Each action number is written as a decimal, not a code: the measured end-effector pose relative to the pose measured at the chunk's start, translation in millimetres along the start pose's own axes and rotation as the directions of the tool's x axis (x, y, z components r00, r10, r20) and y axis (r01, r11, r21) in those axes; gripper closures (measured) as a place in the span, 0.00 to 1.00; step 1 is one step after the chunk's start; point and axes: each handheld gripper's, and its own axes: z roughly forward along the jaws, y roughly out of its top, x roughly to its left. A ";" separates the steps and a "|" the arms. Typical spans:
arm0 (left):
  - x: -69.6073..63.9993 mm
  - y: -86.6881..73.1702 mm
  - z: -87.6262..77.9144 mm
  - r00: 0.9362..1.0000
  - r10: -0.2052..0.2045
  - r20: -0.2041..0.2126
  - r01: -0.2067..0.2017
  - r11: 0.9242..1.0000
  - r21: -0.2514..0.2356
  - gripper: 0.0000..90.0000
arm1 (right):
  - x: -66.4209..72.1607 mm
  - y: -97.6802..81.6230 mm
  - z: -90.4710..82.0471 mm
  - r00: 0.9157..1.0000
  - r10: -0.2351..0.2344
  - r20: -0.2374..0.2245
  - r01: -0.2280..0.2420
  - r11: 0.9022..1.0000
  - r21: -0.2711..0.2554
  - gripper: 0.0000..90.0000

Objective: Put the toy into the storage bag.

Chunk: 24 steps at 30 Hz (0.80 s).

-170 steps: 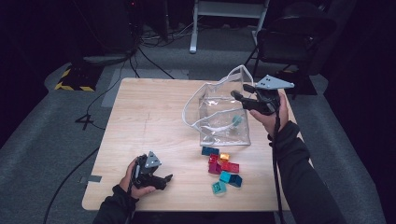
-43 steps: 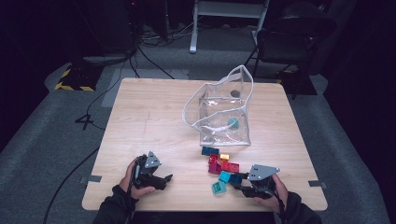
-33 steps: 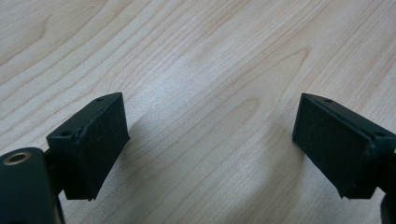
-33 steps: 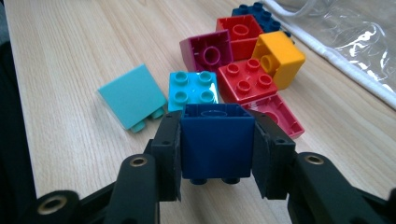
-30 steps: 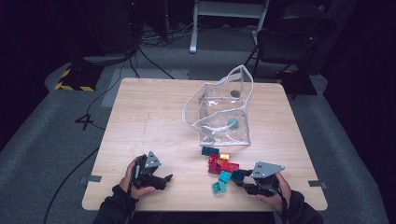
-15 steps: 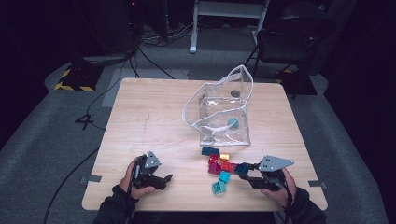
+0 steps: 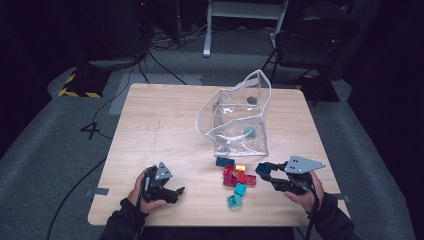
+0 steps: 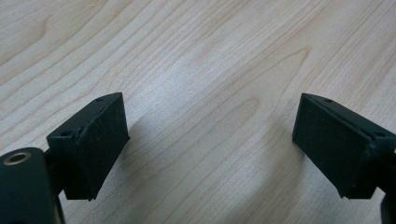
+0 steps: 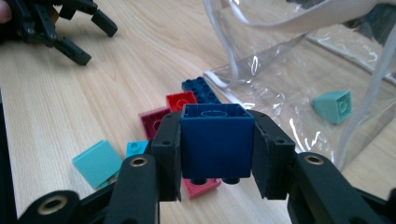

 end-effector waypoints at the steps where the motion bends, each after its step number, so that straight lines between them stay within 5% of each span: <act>1: 0.0 0.0 0.0 1.000 0.000 0.000 0.000 1.000 0.000 0.12 | -1.5 2.9 -0.6 1.000 -0.005 0.006 0.005 1.000 -0.005 0.66; 24: 0.0 0.0 0.0 1.000 0.000 0.000 0.000 1.000 0.000 0.12 | -23.2 65.3 -7.5 0.995 -0.064 0.077 0.070 0.995 -0.070 0.66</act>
